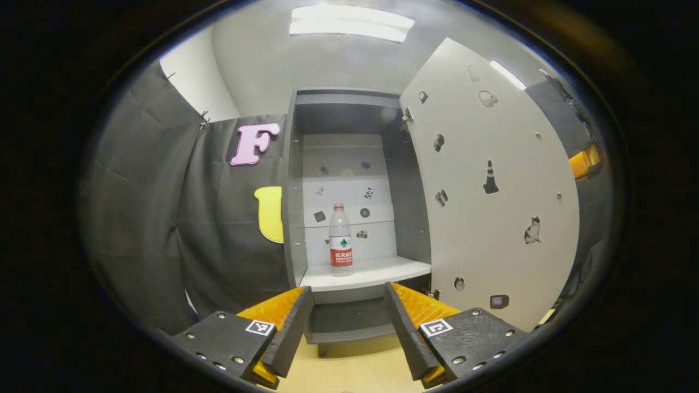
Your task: Open the cabinet door with the right hand, grasp the bottle in the cabinet with the left hand and place it on the coaster, then close the cabinet door with the right hand.
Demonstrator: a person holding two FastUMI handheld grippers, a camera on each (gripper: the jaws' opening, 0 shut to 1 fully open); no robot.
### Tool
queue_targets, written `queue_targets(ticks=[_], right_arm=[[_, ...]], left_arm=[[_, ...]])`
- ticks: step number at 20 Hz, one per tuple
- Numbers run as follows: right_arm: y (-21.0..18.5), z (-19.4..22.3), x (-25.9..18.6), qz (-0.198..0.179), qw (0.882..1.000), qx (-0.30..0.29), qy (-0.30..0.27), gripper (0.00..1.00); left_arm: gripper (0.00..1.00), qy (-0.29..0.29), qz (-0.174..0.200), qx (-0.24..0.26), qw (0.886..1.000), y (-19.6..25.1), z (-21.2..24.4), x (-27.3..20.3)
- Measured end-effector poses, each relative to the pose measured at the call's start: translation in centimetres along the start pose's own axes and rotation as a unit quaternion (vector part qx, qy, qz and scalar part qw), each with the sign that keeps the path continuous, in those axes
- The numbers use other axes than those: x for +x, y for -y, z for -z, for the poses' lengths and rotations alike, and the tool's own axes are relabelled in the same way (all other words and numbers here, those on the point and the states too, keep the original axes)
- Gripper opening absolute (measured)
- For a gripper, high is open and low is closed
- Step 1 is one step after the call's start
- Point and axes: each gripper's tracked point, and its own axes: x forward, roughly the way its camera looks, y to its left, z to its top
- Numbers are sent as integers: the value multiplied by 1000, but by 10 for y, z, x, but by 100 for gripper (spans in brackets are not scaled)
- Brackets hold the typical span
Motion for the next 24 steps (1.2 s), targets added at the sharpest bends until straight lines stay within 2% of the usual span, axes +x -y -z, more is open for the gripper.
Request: queue_targets(ticks=[1,2,3,4,6,9,10,11,15,19,20,21,22,23,24], right_arm=[[4,-3,-5,-9,1000,4,4,45],[7,-5,-8,-17,1000,6,8,62],[16,-7,-11,-16,1000,4,13,69],[30,-9,-15,-6,1000,-1,19,83],[57,-10,-22,12,1000,-8,27,96],[83,-2,-28,22,999,3,28,92],[94,1,-30,32,999,7,25,92],[104,5,-32,38,999,11,21,98],[130,11,-33,63,998,15,16,97],[143,30,-26,91,995,23,-13,98],[148,31,-26,102,994,17,-15,92],[153,31,-26,114,993,16,-14,92],[154,30,-24,119,993,19,-13,92],[154,28,-20,123,992,27,-11,97],[154,29,-16,128,991,35,-9,93]], left_arm=[[78,2,-3,1,1000,3,-4,6],[78,5,-4,3,1000,8,-7,12],[78,6,-3,5,1000,13,-10,17],[79,8,-1,6,1000,19,-13,23],[80,12,-2,1,1000,31,-18,34],[81,14,-8,6,1000,41,-25,53],[78,13,-11,13,1000,41,-27,63],[81,13,-12,17,1000,42,-30,72],[78,9,-24,12,1000,34,-39,110],[81,3,-37,15,999,18,-39,159],[83,4,-36,17,999,15,-38,173],[81,2,-35,21,999,12,-36,186],[83,1,-37,29,999,8,-33,197],[81,-2,-39,36,999,5,-29,208],[78,-3,-39,38,999,3,-25,218]])
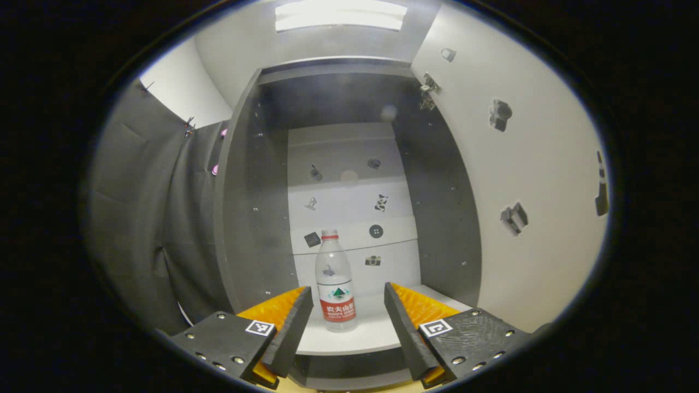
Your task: Open the cabinet door with the right hand, grasp the bottle in the cabinet with the left hand and place it on the coaster, then close the cabinet door with the right hand.
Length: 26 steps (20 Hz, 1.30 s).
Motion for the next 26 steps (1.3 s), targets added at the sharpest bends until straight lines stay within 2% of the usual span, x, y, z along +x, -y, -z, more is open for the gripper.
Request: queue_targets(ticks=[3,4,6,7,8,9,10,11,12,13,14,18,19,23,25,26], right_arm=[[3,3,8,22,1000,7,-4,93],[5,6,9,29,1000,5,-7,97],[7,11,13,44,999,2,-15,98],[9,14,15,49,999,2,-21,97],[8,18,18,55,998,2,-26,93],[9,20,20,60,998,2,-31,97],[9,23,23,64,997,1,-34,93],[9,25,25,67,997,0,-37,93],[9,27,27,70,997,-1,-40,97],[10,30,30,72,996,-3,-45,97],[8,33,34,75,996,-5,-50,97],[4,45,44,75,995,-1,-66,98],[3,47,46,75,995,-3,-70,98],[-1,45,48,73,995,-11,-68,98],[2,42,46,73,995,-11,-61,98],[3,41,44,72,996,-10,-59,98]], left_arm=[[81,-14,2,-7,1000,0,21,30],[81,-19,2,-8,1000,1,30,40],[81,-26,0,-3,1000,-1,40,53],[81,-27,-2,-1,1000,-1,44,59],[81,-27,-4,-2,1000,-1,48,65],[81,-27,-7,-6,1000,-3,51,70],[81,-26,-11,-11,1000,-6,55,75],[81,-27,-19,-16,999,-10,57,79],[81,-28,-24,-20,999,-14,60,84],[78,-30,-26,-24,999,-17,63,86],[81,-34,-25,-28,999,-17,68,91],[81,-38,-23,-18,999,-20,74,106],[78,-35,-25,-16,999,-21,73,109],[81,-27,-28,-15,999,-23,65,114],[73,-30,-22,-14,999,-21,61,112],[75,-33,-20,-13,999,-21,64,110]])
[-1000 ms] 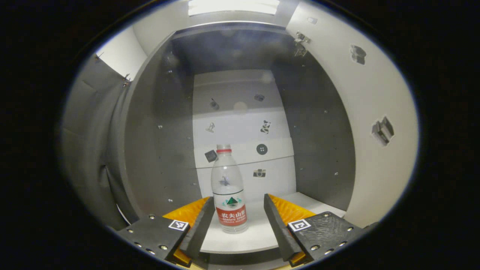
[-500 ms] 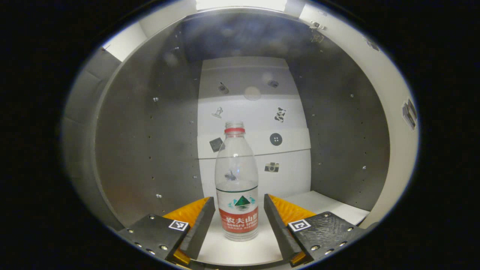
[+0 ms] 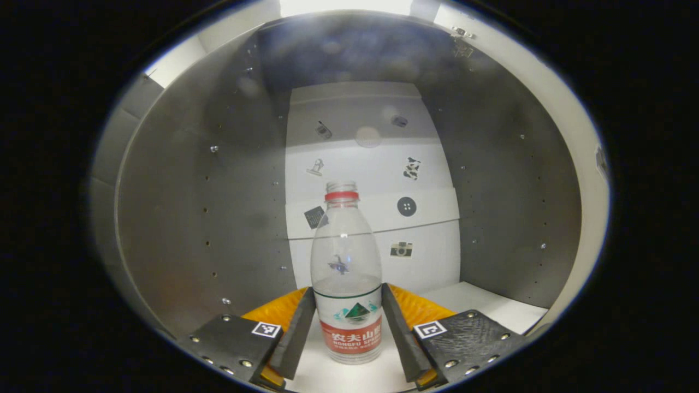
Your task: Open the cabinet door with the right hand, grasp the bottle in the cabinet with the left hand and place it on the coaster, then close the cabinet door with the right hand.
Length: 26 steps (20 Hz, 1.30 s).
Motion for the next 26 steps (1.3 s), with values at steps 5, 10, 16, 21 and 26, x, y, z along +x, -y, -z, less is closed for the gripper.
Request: queue_targets(ticks=[5,10,16,21,26], right_arm=[[12,-3,-10,-5,1000,15,10,98],[18,-4,-20,-25,999,14,22,93],[8,0,-21,-76,997,9,28,98],[-11,-3,-22,-108,994,-2,34,93],[-28,1,-23,-112,993,-11,35,97]], left_arm=[[67,14,3,-16,1000,3,-20,-22],[67,43,9,-12,999,1,-52,-75],[67,50,-11,8,999,-17,-58,-154],[67,36,-39,13,999,-56,-42,-209],[67,25,-40,-1,999,-78,-20,-238]])
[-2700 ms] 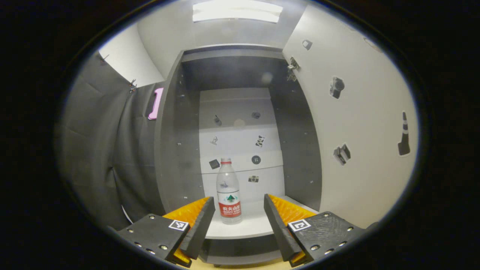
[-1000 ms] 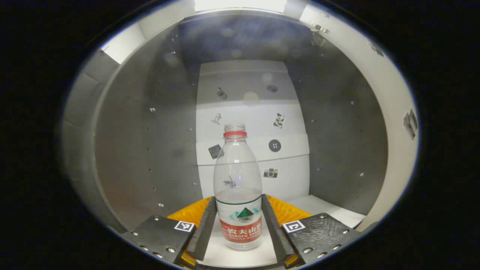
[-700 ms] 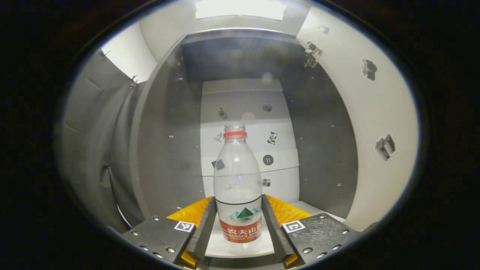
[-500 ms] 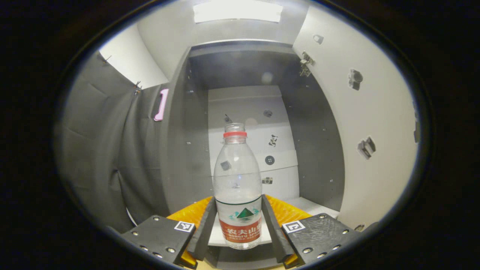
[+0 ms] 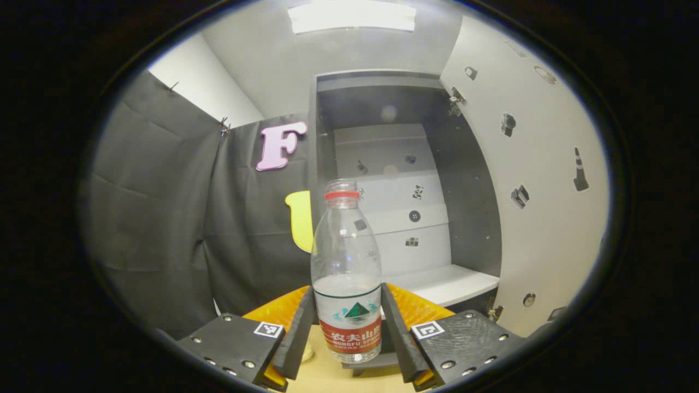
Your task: Open the cabinet door with the right hand, grasp the bottle in the cabinet with the left hand and place it on the coaster, then close the cabinet door with the right hand.
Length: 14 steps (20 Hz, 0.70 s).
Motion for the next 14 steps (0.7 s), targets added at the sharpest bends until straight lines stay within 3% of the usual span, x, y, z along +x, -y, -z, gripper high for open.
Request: queue_targets(ticks=[4,14], right_arm=[[-12,3,-5,8,1000,7,-1,97],[-18,-15,-39,72,997,17,34,97]], left_arm=[[67,-4,16,-16,1000,-7,20,-23],[67,-35,57,-58,996,-29,95,-80]])
